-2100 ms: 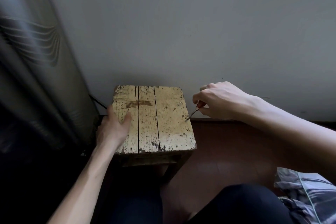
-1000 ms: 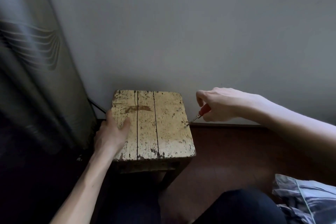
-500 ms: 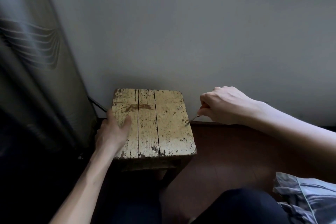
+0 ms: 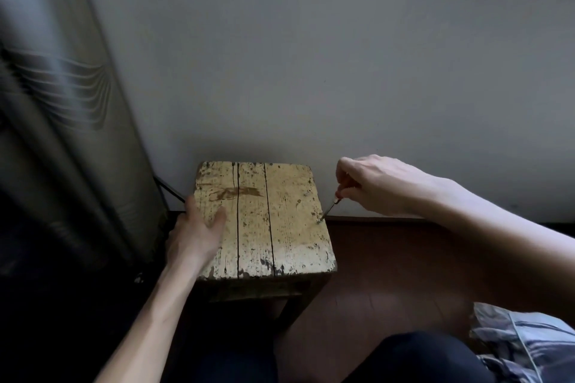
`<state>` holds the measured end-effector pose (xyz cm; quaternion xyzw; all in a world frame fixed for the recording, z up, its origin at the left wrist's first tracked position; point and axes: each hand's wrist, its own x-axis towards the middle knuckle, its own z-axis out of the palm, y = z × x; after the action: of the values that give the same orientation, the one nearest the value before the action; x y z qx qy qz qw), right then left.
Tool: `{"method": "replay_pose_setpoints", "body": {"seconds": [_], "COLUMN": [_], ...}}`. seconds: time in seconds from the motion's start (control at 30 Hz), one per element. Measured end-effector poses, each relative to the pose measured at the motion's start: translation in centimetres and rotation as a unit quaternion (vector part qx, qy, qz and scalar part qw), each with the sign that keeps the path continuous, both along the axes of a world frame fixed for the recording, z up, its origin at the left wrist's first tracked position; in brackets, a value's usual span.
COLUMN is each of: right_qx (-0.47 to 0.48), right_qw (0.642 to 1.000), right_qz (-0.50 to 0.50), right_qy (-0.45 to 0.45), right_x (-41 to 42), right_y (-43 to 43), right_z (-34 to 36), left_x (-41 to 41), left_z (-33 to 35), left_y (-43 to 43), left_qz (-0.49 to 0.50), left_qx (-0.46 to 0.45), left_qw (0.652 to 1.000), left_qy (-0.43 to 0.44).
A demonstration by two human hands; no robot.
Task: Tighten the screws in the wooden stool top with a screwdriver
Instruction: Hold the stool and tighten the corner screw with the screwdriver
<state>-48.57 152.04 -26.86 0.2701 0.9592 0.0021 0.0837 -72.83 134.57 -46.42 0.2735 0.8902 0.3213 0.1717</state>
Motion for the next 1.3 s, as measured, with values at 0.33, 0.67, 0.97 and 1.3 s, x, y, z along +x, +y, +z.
{"method": "replay_pose_setpoints", "body": {"seconds": [0.33, 0.67, 0.97, 1.3], "right_qx": [0.065, 0.119, 0.095, 0.101], "right_qw": [0.996, 0.992, 0.989, 0.993], "right_qz": [-0.03, -0.028, 0.112, -0.051], "right_qy": [0.054, 0.011, -0.022, -0.022], "right_x": [-0.3, -1.0, -0.1, -1.4], "right_y": [0.4, -0.5, 0.0, 0.6], "right_z": [-1.6, -1.4, -0.3, -1.3], "left_x": [-0.2, 0.1, 0.1, 0.0], "left_z": [-0.3, 0.1, 0.0, -0.2], "left_y": [0.1, -0.1, 0.0, 0.1], "left_qz": [0.0, 0.002, 0.004, 0.002], "left_qx": [-0.007, -0.004, -0.005, -0.01], "left_qw": [1.0, 1.0, 1.0, 1.0], "left_qy": [0.006, 0.001, 0.008, 0.011]}}
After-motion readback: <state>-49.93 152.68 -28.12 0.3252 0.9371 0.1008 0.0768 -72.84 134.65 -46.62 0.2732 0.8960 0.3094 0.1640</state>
